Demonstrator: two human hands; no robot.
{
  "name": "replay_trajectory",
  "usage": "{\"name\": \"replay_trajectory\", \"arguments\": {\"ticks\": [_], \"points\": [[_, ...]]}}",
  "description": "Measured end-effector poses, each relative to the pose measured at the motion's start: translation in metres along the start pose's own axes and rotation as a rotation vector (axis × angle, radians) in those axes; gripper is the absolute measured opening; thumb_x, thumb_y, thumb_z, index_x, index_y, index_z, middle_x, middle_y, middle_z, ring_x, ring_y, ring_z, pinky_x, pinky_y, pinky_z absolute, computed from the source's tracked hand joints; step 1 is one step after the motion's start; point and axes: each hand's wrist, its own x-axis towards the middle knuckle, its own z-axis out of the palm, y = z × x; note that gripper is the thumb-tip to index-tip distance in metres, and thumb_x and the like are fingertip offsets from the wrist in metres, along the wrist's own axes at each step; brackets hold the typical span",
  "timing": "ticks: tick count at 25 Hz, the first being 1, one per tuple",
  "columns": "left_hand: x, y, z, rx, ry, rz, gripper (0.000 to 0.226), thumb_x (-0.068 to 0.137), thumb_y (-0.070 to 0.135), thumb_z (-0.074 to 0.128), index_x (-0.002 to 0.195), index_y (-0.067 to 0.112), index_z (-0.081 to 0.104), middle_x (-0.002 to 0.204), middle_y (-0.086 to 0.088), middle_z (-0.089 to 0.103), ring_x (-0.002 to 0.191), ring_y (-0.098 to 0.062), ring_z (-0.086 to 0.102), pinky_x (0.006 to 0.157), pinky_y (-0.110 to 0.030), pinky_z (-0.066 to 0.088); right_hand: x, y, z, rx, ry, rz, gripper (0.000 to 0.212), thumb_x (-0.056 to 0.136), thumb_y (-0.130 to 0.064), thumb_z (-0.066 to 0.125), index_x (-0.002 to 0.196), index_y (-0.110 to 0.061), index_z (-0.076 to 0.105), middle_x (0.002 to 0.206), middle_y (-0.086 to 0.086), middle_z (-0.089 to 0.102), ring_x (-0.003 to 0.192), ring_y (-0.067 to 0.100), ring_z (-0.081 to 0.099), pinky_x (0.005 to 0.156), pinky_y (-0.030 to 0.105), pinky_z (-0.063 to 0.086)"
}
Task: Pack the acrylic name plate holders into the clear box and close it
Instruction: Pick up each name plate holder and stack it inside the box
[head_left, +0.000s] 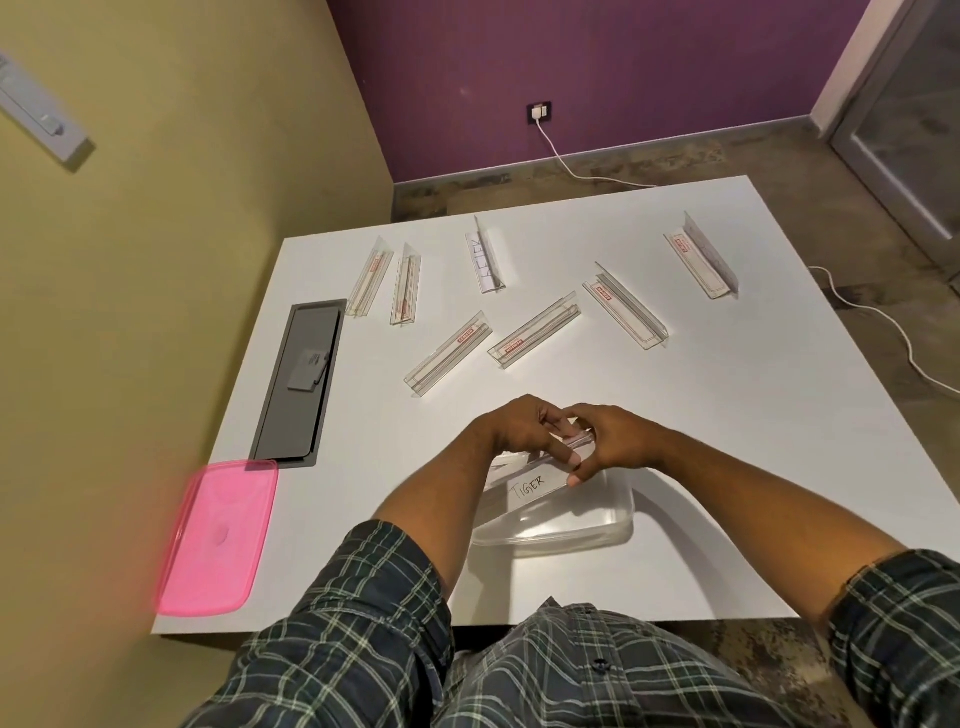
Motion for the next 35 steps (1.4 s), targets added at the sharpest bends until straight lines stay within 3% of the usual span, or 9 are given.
{"name": "replay_trajectory", "arguments": {"ticks": [3, 9, 15, 19, 21, 24, 27, 29, 35], "points": [[0.0, -0.003, 0.004, -0.027, -0.016, -0.009, 0.039, 0.067, 0.02, 0.093, 0.104, 0.017, 0.082, 0.086, 0.001, 0.073, 0.075, -0.013, 0.055, 0.073, -0.027, 0.049, -0.005, 0.0, -0.002, -0.047, 0.01, -0.007, 0.078, 0.041, -0.058, 0.095, 0.11, -0.034, 0.068, 0.096, -0.021, 0.07, 0.087, 0.001, 0.065, 0.075, 0.023, 0.05], [0.004, -0.001, 0.016, -0.029, -0.033, -0.006, 0.036, 0.066, 0.026, 0.094, 0.099, 0.022, 0.083, 0.077, 0.0, 0.065, 0.073, -0.012, 0.051, 0.073, -0.024, 0.045, -0.019, 0.008, -0.004, -0.066, 0.102, 0.009, 0.062, 0.034, -0.064, 0.095, 0.077, -0.033, 0.063, 0.069, -0.029, 0.062, 0.06, -0.002, 0.054, 0.053, 0.013, 0.036], [0.01, -0.001, 0.027, -0.098, 0.039, 0.03, 0.031, 0.064, 0.022, 0.094, 0.093, 0.017, 0.083, 0.078, 0.002, 0.072, 0.072, -0.007, 0.058, 0.073, -0.022, 0.05, -0.03, 0.019, -0.006, 0.055, 0.151, 0.056, 0.056, 0.035, -0.054, 0.099, 0.076, -0.032, 0.068, 0.063, -0.023, 0.062, 0.056, -0.002, 0.053, 0.052, 0.012, 0.038], [0.008, -0.015, 0.023, 0.115, -0.004, -0.058, 0.039, 0.059, 0.027, 0.096, 0.091, 0.013, 0.08, 0.082, -0.001, 0.076, 0.071, -0.009, 0.061, 0.073, -0.028, 0.054, -0.029, 0.022, -0.004, 0.026, 0.146, 0.076, 0.056, 0.037, -0.051, 0.098, 0.077, -0.026, 0.069, 0.063, -0.022, 0.064, 0.056, -0.002, 0.055, 0.053, 0.016, 0.042], [0.006, -0.025, 0.02, 0.383, -0.021, -0.087, 0.043, 0.056, 0.034, 0.097, 0.09, 0.015, 0.079, 0.083, 0.004, 0.074, 0.075, -0.01, 0.062, 0.079, -0.028, 0.053, -0.027, 0.019, -0.004, -0.089, 0.122, 0.034, 0.056, 0.041, -0.057, 0.095, 0.078, -0.029, 0.064, 0.061, -0.021, 0.062, 0.056, -0.002, 0.054, 0.052, 0.013, 0.04], [0.003, -0.037, 0.02, 0.706, -0.055, -0.13, 0.038, 0.06, 0.035, 0.094, 0.085, 0.015, 0.073, 0.082, 0.003, 0.067, 0.077, -0.017, 0.06, 0.078, -0.03, 0.054, -0.021, 0.012, -0.002, -0.365, -0.002, -0.067, 0.054, 0.056, -0.062, 0.088, 0.082, -0.031, 0.052, 0.069, -0.016, 0.058, 0.068, 0.007, 0.057, 0.057, 0.025, 0.043], [0.001, -0.04, 0.019, 0.782, -0.121, -0.144, 0.032, 0.063, 0.033, 0.092, 0.075, 0.015, 0.069, 0.076, 0.001, 0.063, 0.073, -0.019, 0.057, 0.071, -0.028, 0.049, -0.007, 0.002, 0.009, -0.715, -0.147, -0.132, 0.054, 0.07, -0.063, 0.078, 0.103, -0.027, 0.054, 0.09, -0.003, 0.06, 0.083, 0.021, 0.058, 0.064, 0.03, 0.038], [0.0, -0.04, 0.02, 0.803, -0.133, -0.146, 0.037, 0.065, 0.034, 0.092, 0.086, 0.01, 0.073, 0.078, -0.001, 0.066, 0.075, -0.02, 0.058, 0.071, -0.028, 0.048, 0.002, -0.002, 0.02, -0.889, -0.208, -0.158, 0.057, 0.076, -0.058, 0.074, 0.115, -0.022, 0.055, 0.101, 0.005, 0.066, 0.091, 0.028, 0.063, 0.066, 0.031, 0.037], [-0.001, -0.053, 0.035, 0.965, -0.039, -0.087, 0.04, 0.074, 0.042, 0.084, 0.1, 0.012, 0.073, 0.101, -0.006, 0.073, 0.095, -0.027, 0.067, 0.073, -0.032, 0.05, 0.01, -0.001, 0.049, -1.166, -0.279, -0.207, 0.045, 0.086, -0.037, 0.072, 0.119, -0.011, 0.055, 0.107, 0.013, 0.07, 0.093, 0.034, 0.068, 0.069, 0.035, 0.042]]}}
